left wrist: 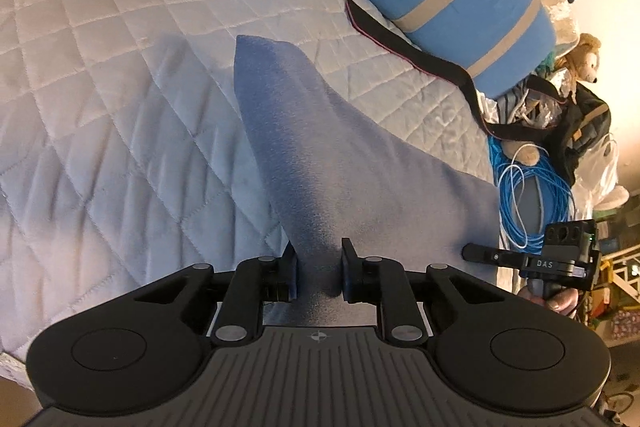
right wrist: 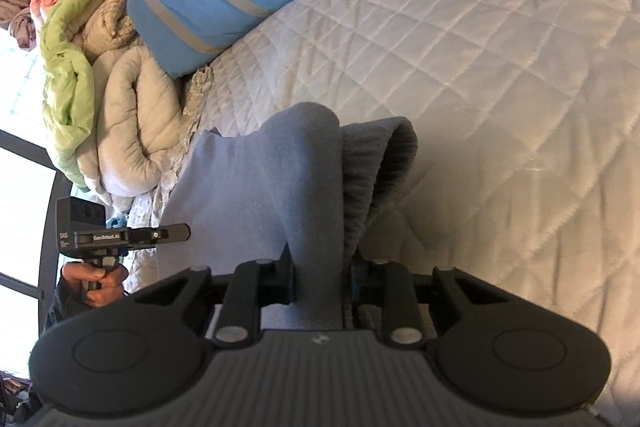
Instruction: Fold clothes
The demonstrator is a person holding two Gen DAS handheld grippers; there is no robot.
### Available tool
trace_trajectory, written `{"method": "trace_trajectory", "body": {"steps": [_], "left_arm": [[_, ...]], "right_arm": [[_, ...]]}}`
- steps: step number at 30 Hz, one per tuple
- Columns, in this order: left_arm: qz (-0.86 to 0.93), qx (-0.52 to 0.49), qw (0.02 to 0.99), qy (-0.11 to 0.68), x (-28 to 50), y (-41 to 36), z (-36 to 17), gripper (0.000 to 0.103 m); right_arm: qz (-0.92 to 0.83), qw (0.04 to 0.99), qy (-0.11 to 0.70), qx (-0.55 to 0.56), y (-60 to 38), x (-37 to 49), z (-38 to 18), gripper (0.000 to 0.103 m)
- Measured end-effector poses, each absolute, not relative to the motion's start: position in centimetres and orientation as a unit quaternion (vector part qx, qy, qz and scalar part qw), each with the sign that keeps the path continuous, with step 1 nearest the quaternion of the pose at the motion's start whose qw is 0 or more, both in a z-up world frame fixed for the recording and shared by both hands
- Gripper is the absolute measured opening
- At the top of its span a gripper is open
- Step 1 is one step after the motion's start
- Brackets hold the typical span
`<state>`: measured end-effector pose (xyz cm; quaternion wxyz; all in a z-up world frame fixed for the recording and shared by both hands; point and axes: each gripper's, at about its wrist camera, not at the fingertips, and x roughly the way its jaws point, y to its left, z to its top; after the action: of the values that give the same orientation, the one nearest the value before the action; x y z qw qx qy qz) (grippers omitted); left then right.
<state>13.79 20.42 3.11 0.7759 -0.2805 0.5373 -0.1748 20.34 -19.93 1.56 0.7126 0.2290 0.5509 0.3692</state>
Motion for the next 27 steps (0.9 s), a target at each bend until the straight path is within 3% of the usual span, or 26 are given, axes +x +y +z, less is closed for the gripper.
{"method": "trace_trajectory", "body": {"steps": [27], "left_arm": [[-0.201,-0.288,0.786,0.51,29.0,22.2,2.6,0.018]], "right_arm": [[0.361,0.725,0.533,0.247,-17.4,35.3,1.8,0.025]]}}
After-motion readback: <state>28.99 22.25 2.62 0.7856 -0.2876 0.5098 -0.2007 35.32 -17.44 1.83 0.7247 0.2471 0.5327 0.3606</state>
